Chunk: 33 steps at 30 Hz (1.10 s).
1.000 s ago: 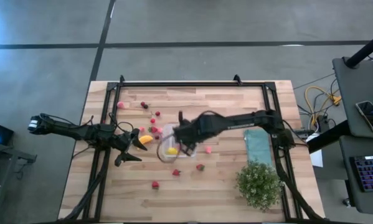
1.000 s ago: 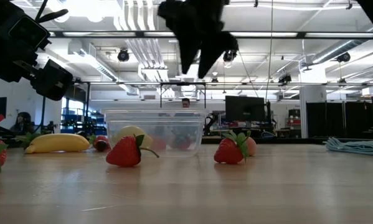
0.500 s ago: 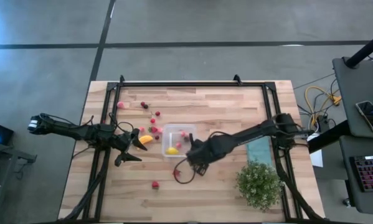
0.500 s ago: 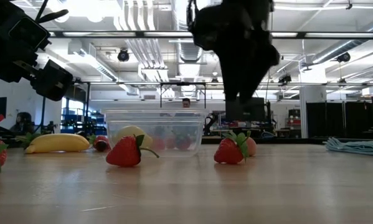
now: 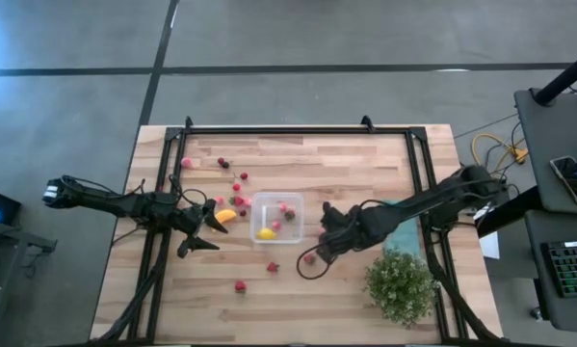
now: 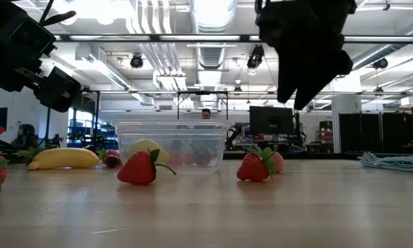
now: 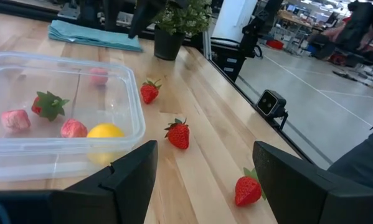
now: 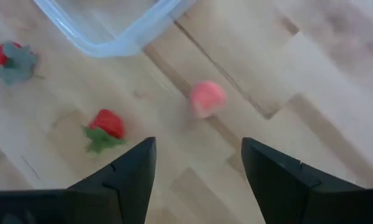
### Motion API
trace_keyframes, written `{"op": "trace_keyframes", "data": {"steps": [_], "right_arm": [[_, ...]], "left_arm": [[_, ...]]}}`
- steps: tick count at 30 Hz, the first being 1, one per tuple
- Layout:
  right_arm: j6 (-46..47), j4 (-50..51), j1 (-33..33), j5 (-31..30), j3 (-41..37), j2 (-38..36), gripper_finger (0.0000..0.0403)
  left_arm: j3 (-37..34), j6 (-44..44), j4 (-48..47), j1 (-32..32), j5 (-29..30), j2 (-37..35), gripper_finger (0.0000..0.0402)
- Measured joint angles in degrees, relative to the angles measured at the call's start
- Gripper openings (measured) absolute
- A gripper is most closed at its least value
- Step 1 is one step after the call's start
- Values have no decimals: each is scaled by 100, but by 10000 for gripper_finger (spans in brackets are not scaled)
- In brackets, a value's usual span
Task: Pick and placing Produce into tupperware
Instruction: Put the peach into the transparent bin
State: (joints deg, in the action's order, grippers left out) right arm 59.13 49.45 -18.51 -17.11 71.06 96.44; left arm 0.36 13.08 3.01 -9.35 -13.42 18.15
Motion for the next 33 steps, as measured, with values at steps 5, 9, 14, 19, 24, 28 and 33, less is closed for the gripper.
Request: {"op": "trace_keyframes", "data": {"steps": [5, 9, 14, 19, 24, 28, 33], "right_arm": [[-124, -22, 16, -102, -139, -211, 228], [-111, -70, 27, -88, -160, -201, 228], [-799, -702, 31, 403, -388, -92, 228], [-881, -1251, 51, 702, -739, 15, 228], [-1142, -1477, 58, 658, -1008, -38, 228], [-1844, -1588, 132, 664, -1129, -61, 228], [-2106, -1980, 392, 1028, -1211, -83, 228]], "left_arm": [[0, 0, 0, -1, -1, 16, 249], [0, 0, 0, 0, 0, 19, 249], [0, 0, 0, 1, -1, 19, 249], [0, 1, 0, 1, 0, 14, 249], [0, 0, 0, -1, 1, 20, 249], [0, 0, 0, 0, -1, 17, 249], [0, 0, 0, 1, -1, 20, 249]]}}
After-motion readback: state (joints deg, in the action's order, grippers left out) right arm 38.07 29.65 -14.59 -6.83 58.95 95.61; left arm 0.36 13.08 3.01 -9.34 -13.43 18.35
